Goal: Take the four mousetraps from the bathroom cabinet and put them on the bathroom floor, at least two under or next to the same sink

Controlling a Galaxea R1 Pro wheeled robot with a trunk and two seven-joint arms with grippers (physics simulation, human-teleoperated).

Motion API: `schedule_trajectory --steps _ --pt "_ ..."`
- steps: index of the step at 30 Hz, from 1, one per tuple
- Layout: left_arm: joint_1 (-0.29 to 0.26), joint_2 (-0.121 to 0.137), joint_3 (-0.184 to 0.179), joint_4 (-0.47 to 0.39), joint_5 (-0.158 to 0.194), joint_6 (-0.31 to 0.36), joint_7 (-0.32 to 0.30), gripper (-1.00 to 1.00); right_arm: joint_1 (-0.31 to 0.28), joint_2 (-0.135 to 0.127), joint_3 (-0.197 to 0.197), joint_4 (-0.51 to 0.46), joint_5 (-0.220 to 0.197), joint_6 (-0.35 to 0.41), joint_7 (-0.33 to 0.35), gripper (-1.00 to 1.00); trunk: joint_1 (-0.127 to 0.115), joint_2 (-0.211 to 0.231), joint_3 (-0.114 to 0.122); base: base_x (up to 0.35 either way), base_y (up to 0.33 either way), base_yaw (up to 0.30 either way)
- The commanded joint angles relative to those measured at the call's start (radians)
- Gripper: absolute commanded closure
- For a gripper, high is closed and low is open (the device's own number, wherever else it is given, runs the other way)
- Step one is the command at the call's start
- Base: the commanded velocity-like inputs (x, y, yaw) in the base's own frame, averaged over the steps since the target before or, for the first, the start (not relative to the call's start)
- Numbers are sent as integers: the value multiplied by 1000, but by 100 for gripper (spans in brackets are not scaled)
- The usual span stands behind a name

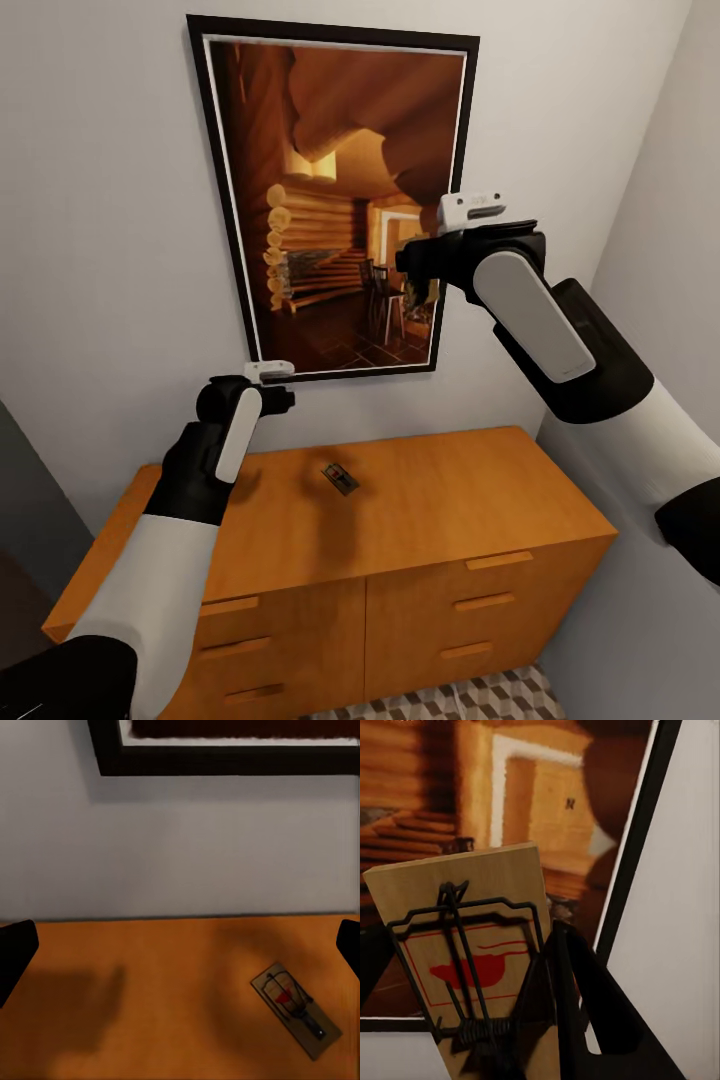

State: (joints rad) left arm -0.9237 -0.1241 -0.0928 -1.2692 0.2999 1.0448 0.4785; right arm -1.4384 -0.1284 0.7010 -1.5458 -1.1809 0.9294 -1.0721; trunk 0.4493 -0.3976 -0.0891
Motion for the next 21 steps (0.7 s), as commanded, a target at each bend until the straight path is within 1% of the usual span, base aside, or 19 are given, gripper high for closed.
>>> schedule_trajectory --steps 1,4,6,7,9,12,18,19,21 --pt "-1 -2 -1 0 16 2 14 -100 -2 -1 1 -1 -9 2 -10 100 1 -2 -2 0 0 0" --pt "-2 -5 -1 10 40 2 34 -100 -2 0 -3 0 -6 3 -9 100 1 -2 -2 0 0 0" --pt "-5 -7 -1 22 67 2 62 -100 -2 0 -5 0 -6 3 -8 100 1 -2 -2 0 0 0" --pt "-8 -7 -1 30 84 2 81 -100 -3 1 -5 1 -6 4 -8 100 1 -2 -2 0 0 0" --pt "-16 -8 -1 48 132 2 125 -100 -2 2 -4 2 -6 4 -8 100 1 -2 -2 0 0 0" --pt "-29 -7 -2 80 229 2 207 -100 -2 4 -2 5 -6 4 -8 100 1 -2 -2 0 0 0" --pt "-40 -6 -4 140 453 2 406 -100 -3 10 0 26 -6 8 -8 100 1 -2 -2 0 0 0" --pt "-42 -5 -5 151 523 2 470 -100 -3 11 0 28 -6 12 -8 100 1 -2 -2 0 0 0" --pt "-45 -6 -6 160 587 2 529 -100 -4 12 0 34 -6 24 -8 100 1 -2 -2 0 0 0"
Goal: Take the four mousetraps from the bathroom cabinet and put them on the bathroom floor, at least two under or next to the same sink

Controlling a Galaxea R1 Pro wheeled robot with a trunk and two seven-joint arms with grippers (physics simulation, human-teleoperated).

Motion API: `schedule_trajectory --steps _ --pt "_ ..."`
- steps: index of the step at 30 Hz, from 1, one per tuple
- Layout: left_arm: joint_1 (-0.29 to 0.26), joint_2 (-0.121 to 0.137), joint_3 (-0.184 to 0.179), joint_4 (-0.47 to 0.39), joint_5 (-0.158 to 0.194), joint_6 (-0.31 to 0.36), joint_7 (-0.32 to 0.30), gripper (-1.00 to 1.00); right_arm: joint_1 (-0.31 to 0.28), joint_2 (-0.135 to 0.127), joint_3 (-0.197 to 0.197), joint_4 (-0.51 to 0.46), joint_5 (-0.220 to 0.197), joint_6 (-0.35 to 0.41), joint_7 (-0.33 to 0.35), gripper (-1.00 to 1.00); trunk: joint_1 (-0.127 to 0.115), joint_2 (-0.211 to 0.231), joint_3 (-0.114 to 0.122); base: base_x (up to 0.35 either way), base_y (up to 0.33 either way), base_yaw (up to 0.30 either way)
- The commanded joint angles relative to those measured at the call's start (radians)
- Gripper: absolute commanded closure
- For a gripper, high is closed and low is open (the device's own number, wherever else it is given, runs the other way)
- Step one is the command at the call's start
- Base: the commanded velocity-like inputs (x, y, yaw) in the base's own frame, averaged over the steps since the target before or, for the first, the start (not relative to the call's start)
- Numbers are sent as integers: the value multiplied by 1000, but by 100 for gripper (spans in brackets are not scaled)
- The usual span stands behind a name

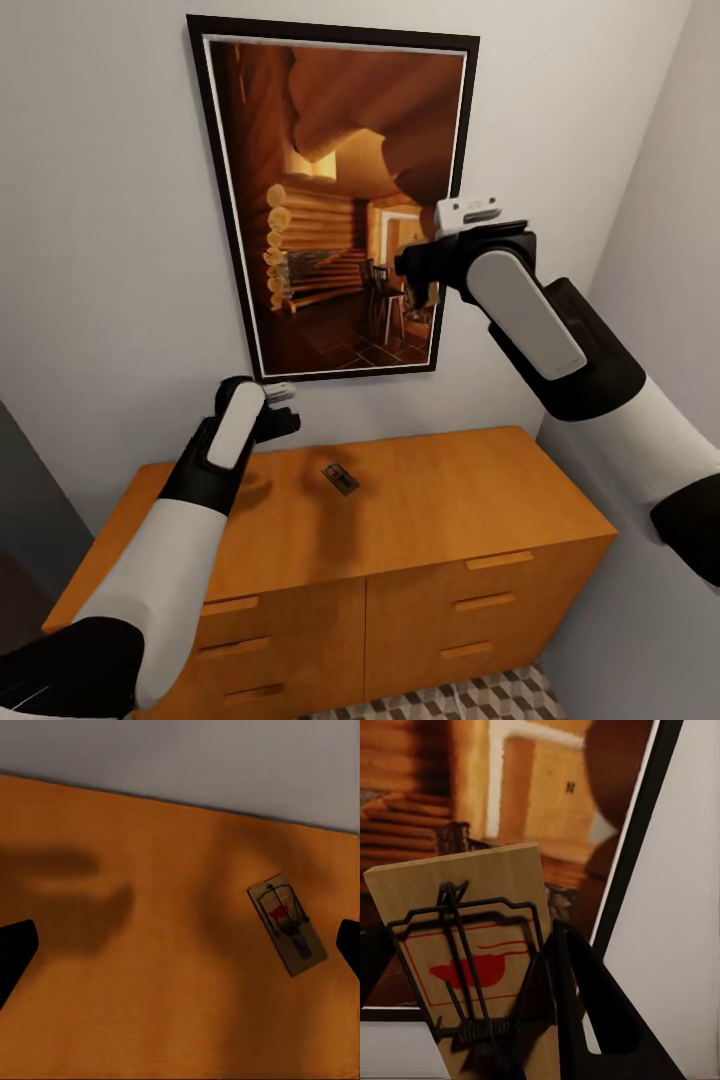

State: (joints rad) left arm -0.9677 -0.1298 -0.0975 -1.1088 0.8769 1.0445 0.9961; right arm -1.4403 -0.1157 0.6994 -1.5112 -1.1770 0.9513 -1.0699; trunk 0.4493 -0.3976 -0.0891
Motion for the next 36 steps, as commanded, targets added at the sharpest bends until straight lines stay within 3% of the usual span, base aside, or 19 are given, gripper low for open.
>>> schedule_trajectory --steps 1,2,8,12,15,19,27,36 --pt "-4 0 -1 4 40 3 38 -100 -2 0 2 3 -10 8 -10 100 1 -2 -2 0 0 0" --pt "-9 0 -1 10 69 3 62 -100 -3 0 1 8 -11 13 -10 100 1 -2 -2 0 0 0" --pt "-9 0 -1 10 69 3 62 -100 -3 0 1 8 -11 13 -10 100 1 -2 -2 0 0 0" --pt "-23 0 -2 28 135 3 116 -100 -4 1 -2 20 -11 25 -9 100 1 -2 -2 0 0 0" --pt "-86 -4 -2 84 208 3 175 -100 -8 15 -5 55 -13 30 -8 100 1 -2 -2 0 0 0" --pt "-150 -11 -2 120 254 3 229 -100 -11 40 -5 93 -12 35 -7 100 1 -2 -2 0 0 0" --pt "-227 -18 -4 198 278 -85 284 -100 -13 77 1 119 -10 49 -6 100 1 -2 -2 0 0 0" --pt "-267 -20 -6 246 285 -130 331 -100 -19 86 1 124 -10 75 -6 100 1 -2 -2 0 0 0"
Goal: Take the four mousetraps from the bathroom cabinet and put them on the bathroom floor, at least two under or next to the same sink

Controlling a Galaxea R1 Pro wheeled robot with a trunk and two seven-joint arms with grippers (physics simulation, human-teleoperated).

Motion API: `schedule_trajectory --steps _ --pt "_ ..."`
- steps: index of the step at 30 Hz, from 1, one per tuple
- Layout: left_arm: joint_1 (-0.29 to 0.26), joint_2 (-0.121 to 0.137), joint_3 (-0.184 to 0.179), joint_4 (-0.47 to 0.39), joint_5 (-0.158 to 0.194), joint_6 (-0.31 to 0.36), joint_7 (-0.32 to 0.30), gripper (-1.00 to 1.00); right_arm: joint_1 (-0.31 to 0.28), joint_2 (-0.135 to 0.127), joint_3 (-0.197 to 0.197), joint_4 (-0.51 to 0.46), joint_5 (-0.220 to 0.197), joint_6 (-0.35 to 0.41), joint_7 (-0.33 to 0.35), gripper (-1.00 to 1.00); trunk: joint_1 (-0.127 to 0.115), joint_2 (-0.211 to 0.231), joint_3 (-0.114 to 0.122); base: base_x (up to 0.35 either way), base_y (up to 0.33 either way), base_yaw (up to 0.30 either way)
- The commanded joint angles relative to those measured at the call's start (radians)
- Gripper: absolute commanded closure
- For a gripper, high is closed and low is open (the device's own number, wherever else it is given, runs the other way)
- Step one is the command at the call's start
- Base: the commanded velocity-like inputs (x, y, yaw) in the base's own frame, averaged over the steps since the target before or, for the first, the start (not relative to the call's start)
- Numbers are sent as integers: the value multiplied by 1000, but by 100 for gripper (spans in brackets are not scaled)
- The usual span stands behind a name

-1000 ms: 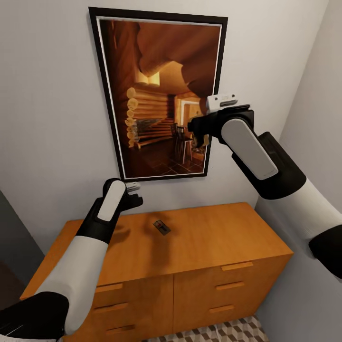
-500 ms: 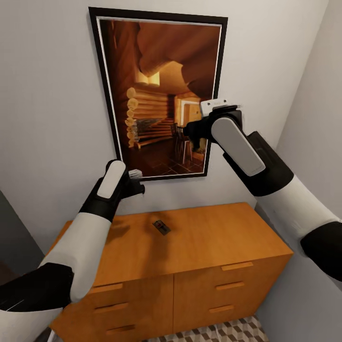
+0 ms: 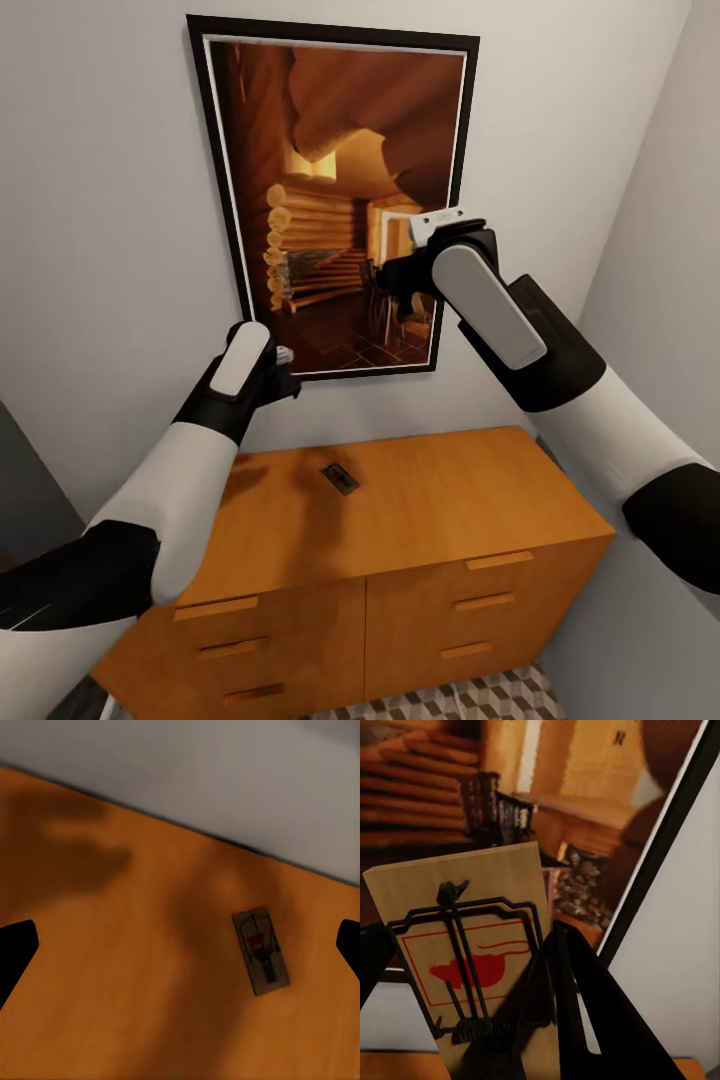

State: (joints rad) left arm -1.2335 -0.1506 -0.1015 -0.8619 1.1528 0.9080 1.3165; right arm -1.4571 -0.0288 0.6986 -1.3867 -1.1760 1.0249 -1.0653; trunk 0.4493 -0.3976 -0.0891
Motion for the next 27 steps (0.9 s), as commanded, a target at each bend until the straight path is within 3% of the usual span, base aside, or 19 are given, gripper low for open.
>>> schedule_trajectory --steps 1,4,9,18,27 --pt "-3 0 -2 3 12 -1 15 -100 -3 0 2 -1 -10 2 -10 100 1 -2 -2 0 0 0" --pt "-7 0 -1 31 32 -19 25 -100 -6 3 2 0 -10 4 -10 100 1 -2 -2 0 0 0" --pt "-15 -1 -2 124 106 -45 33 -100 -10 8 2 12 -10 5 -10 100 1 -2 -2 0 0 0" --pt "-45 -2 -3 229 192 -97 33 -100 -11 21 3 56 -12 4 -7 100 1 -2 -2 0 0 0" --pt "-52 -1 -3 239 222 -118 30 -100 -11 40 25 78 -13 5 10 100 1 -2 -2 0 0 0"
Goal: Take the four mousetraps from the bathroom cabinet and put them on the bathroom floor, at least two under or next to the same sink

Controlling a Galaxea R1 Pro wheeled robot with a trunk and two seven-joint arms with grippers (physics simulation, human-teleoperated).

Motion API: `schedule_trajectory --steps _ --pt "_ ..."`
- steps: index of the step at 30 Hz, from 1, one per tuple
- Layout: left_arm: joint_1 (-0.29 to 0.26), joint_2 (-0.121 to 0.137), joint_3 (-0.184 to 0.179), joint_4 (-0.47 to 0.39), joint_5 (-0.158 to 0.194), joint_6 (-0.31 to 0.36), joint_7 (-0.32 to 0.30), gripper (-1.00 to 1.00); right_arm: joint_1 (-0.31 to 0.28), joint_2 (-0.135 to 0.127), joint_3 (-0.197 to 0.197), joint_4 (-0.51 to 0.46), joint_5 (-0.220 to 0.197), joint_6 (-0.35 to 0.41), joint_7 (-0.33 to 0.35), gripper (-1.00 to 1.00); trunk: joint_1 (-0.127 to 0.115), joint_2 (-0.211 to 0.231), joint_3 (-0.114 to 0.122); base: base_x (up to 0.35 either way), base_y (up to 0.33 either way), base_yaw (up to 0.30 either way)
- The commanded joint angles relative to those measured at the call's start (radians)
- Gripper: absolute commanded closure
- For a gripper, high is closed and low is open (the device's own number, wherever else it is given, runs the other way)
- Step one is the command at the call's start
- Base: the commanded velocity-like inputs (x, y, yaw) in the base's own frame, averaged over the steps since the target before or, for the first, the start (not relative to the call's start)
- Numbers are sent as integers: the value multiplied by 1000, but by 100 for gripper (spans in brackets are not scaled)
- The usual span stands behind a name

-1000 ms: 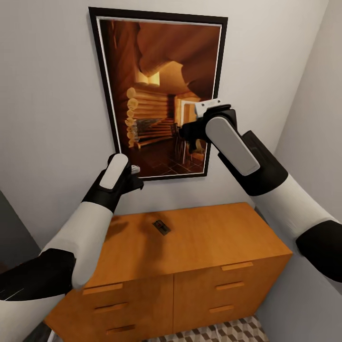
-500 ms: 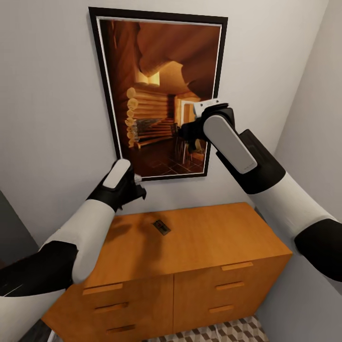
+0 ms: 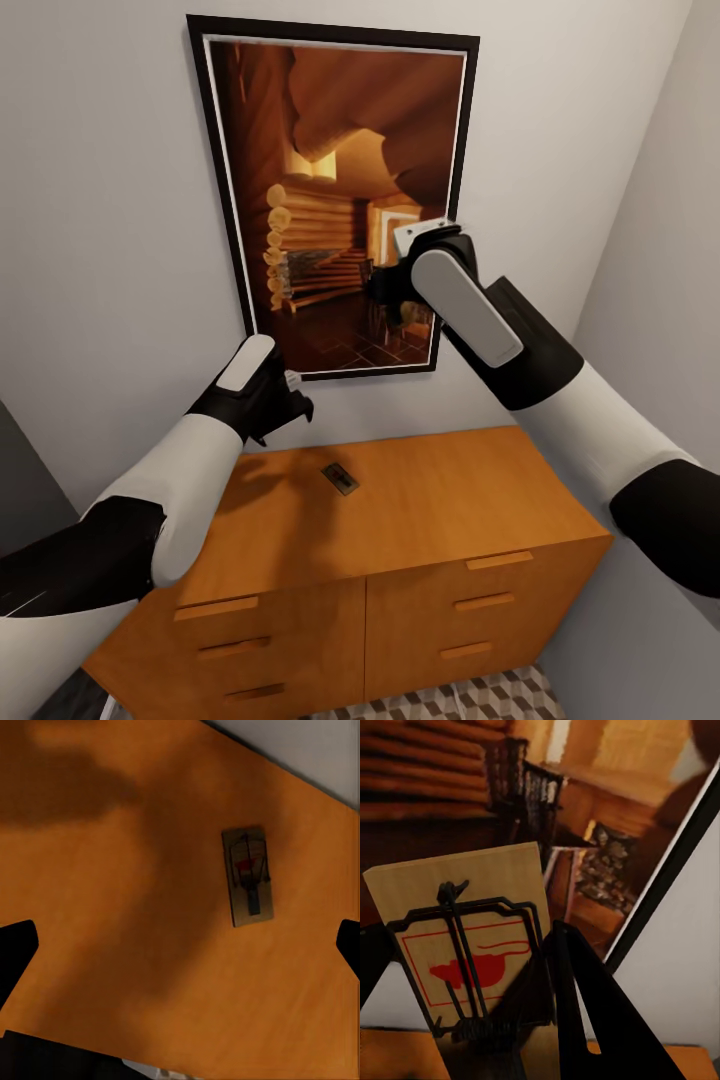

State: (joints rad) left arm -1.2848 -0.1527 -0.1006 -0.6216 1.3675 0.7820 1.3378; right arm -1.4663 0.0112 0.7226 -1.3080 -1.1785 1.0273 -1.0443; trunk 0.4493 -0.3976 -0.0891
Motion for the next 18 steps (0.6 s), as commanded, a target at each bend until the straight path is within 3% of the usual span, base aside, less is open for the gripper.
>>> schedule_trajectory --steps 1,18 --pt "-1 1 -4 -1 8 7 8 -100 -2 1 4 1 -10 3 -8 100 1 -2 -2 0 0 0" --pt "-2 3 -8 -9 10 6 1 -100 -2 3 24 4 -10 5 7 100 1 -2 -2 0 0 0"
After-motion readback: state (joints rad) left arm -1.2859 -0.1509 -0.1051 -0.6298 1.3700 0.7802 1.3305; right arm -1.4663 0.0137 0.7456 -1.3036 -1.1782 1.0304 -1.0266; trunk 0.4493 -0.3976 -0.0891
